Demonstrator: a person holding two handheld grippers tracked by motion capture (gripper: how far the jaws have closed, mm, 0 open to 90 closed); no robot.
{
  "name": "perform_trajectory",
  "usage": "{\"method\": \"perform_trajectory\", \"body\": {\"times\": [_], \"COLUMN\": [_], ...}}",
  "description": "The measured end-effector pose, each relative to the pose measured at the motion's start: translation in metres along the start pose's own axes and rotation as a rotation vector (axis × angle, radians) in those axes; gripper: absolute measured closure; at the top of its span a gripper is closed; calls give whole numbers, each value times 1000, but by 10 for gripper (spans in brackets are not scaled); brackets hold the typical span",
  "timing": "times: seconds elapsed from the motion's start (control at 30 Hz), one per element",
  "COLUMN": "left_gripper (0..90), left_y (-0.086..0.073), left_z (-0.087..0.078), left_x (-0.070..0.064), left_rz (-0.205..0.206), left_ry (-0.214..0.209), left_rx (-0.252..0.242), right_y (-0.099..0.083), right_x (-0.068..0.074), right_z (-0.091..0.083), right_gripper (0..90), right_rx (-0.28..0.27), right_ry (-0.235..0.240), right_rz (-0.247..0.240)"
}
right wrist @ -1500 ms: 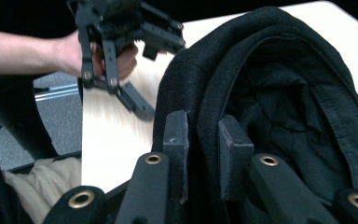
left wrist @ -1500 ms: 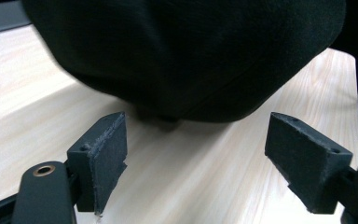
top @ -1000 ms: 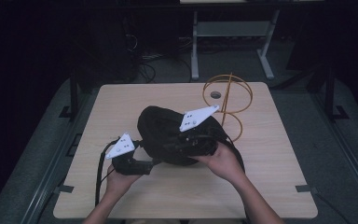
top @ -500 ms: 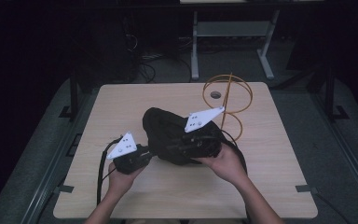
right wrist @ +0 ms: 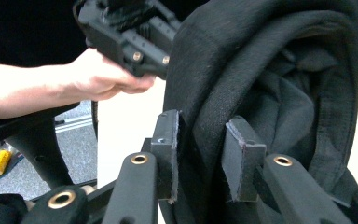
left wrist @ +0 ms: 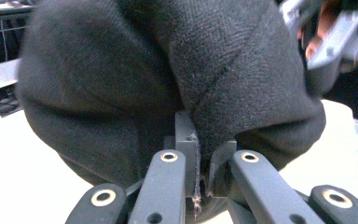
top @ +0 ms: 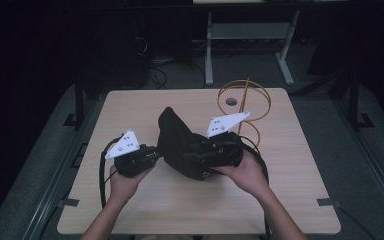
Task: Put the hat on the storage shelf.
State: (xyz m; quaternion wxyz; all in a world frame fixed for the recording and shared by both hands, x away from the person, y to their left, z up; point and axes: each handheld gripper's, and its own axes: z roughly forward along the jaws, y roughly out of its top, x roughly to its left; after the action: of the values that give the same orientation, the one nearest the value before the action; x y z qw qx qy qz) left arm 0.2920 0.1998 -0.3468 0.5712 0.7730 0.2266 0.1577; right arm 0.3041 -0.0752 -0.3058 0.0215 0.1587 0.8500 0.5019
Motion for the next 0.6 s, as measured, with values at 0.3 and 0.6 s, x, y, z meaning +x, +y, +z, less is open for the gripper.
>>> {"method": "perform_trajectory", "body": {"times": [0.3,0.6], "left_gripper": [866,865], "left_y": [17,21], "left_z": [-8,-12], "left_x": [7,15], "left_rz": [-14,-30], "left_ry": [-3,-7], "left_rx": [-11,6], "right_y": [-4,-37], "right_x": [3,-7], "right_z": [-15,-34], "right_gripper": [498,347], "right_rx": [-68,-58], "right_ry": [-12,-101], "right_rz": [-10,8]}}
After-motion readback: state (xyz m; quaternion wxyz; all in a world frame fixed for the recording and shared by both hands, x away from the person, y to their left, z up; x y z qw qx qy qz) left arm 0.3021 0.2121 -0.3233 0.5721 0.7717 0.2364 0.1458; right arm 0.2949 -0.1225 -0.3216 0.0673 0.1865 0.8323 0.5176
